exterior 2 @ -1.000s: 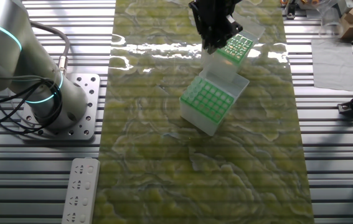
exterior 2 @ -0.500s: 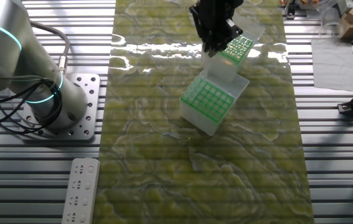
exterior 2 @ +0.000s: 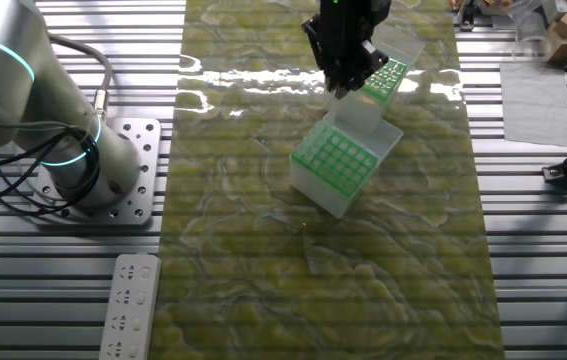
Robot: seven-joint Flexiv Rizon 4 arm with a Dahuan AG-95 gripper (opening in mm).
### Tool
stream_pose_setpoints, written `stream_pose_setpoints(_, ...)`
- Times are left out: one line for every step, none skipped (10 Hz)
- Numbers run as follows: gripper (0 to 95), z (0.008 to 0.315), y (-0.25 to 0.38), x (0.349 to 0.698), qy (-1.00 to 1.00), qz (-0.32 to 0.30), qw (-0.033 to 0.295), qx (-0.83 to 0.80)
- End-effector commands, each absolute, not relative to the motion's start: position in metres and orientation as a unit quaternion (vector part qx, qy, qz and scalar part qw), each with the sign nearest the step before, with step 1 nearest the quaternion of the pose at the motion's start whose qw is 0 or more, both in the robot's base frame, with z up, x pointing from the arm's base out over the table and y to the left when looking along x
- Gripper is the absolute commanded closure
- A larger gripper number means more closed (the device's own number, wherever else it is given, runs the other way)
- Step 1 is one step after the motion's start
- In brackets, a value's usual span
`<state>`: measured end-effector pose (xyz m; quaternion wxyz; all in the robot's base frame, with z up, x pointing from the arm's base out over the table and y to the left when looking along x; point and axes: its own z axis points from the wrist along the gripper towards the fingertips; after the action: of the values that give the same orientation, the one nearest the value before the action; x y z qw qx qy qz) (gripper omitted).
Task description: Transfer all large pipette tips from one holder to another
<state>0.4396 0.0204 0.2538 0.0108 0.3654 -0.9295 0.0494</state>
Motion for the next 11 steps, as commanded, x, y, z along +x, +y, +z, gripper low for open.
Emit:
stream_pose_setpoints(57.0, 0.254, 0.02, 0.44, -0.926, 0.051, 0.011, 0.374)
stream_pose_setpoints(57.0, 0.254, 0.02, 0.44, -0.925, 0.051, 0.012, 0.376)
stream_pose_setpoints(38.0, 0.254, 0.02, 0.44, -0.925, 0.051, 0.011, 0.376)
stream_pose_setpoints(57.0, 0.254, 0.021, 0.44, -0.93, 0.051, 0.011, 0.365)
stream_pose_setpoints(57.0, 0.253, 0.025, 0.442, -0.937, 0.05, 0.01, 0.345)
stream_pose_setpoints(76.0, 0.25, 0.036, 0.447, -0.952, 0.033, 0.007, 0.305)
stream_pose_setpoints(76.0, 0.247, 0.047, 0.453, -0.96, 0.023, 0.004, 0.278)
stream_pose_setpoints(76.0, 0.244, 0.062, 0.461, -0.965, 0.019, 0.004, 0.26)
stream_pose_setpoints(76.0, 0.242, 0.072, 0.468, -0.968, 0.017, 0.005, 0.251)
stream_pose_setpoints(76.0, 0.241, 0.088, 0.476, -0.969, 0.015, 0.007, 0.245)
stream_pose_setpoints(76.0, 0.24, 0.095, 0.479, -0.97, 0.014, 0.009, 0.241)
